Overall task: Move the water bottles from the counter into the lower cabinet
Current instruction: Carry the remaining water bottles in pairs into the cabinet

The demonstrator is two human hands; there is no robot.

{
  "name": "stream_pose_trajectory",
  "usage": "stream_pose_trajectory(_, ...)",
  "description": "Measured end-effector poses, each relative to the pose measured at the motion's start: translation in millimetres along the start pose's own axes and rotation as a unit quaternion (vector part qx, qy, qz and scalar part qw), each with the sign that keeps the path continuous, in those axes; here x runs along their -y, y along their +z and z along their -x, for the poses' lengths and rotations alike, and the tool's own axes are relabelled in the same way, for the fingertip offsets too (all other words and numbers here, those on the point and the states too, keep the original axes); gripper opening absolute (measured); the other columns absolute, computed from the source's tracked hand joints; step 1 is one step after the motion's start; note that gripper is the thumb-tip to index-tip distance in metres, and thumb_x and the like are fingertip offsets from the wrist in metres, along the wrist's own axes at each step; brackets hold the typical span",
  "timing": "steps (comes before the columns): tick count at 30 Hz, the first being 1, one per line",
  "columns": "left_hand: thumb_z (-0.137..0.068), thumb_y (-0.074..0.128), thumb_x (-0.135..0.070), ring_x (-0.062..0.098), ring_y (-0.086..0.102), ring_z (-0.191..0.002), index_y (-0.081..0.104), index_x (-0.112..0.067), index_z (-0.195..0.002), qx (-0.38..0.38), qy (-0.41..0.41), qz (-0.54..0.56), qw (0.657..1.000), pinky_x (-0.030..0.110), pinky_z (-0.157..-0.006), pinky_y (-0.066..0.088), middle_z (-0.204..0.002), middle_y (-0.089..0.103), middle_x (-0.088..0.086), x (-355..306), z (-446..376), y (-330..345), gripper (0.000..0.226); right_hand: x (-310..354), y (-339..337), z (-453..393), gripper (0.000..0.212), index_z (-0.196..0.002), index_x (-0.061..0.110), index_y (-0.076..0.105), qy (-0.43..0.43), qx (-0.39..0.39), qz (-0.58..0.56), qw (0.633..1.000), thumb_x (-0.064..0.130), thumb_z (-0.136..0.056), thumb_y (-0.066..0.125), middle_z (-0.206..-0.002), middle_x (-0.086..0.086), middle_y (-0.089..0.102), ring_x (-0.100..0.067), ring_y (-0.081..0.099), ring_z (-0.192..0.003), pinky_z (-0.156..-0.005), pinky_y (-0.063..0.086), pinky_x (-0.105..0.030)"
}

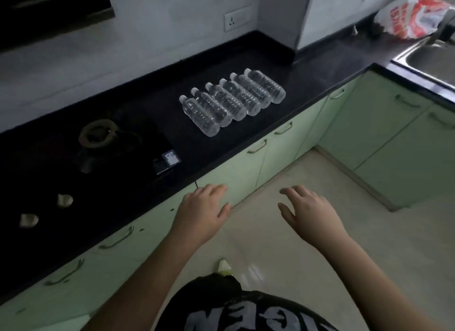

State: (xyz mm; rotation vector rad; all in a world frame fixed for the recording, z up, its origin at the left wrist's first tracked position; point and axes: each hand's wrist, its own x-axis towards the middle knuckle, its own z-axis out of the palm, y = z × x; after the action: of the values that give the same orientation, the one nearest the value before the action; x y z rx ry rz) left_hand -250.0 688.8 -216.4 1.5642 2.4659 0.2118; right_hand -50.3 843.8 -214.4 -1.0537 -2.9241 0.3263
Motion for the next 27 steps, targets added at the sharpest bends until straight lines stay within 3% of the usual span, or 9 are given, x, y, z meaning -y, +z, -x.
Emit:
stream_pose_trajectory(8,-0.091,0.030,-0.050,0.023,0.057,-0.110,0.045,-0.020,-0.140,0.008,-0.002,-0.011,1.000,0.039,-0.086,0.046,-0.124,0.059,0.001,37,-123,-15,0.059,-20,-1,-109,0.039,-0.130,0.023,0.055,0.017,0.026,-0.005,1.000,0.042,-0.097,0.048,-0.125,0.003,0.061,-0.022,0.062,-0.110,-0.088,0.048,-0.035)
stream_pose_trajectory(15,-0.086,0.021,-0.053,0.022,0.060,-0.107,0.050,-0.019,-0.137,-0.005,-0.041,0.010,0.999,0.039,-0.083,0.049,-0.121,0.061,0.000,27,-211,7,0.067,-73,-2,-211,0.031,-0.110,0.018,0.069,-0.042,-0.021,0.057,0.997,0.036,-0.085,0.067,-0.103,-0.002,0.070,-0.026,0.068,-0.092,-0.077,0.054,-0.039)
stream_pose_trajectory(20,-0.096,0.046,-0.041,0.020,0.057,-0.114,0.050,-0.019,-0.138,-0.018,-0.109,0.027,0.994,0.037,-0.091,0.046,-0.127,0.058,-0.001,18,-261,18,0.048,-122,-3,-294,0.034,-0.115,0.018,0.067,-0.111,0.002,0.067,0.992,0.036,-0.086,0.065,-0.110,-0.003,0.067,-0.027,0.067,-0.095,-0.077,0.053,-0.040)
stream_pose_trajectory(27,-0.096,0.046,-0.041,0.016,0.058,-0.111,0.048,-0.023,-0.139,-0.035,-0.203,0.014,0.978,0.036,-0.093,0.048,-0.131,0.055,-0.005,-7,-318,9,0.046,-173,-18,-394,0.023,-0.108,0.016,0.067,-0.195,-0.003,0.045,0.980,0.028,-0.088,0.063,-0.101,-0.003,0.067,-0.026,0.066,-0.086,-0.073,0.052,-0.039)
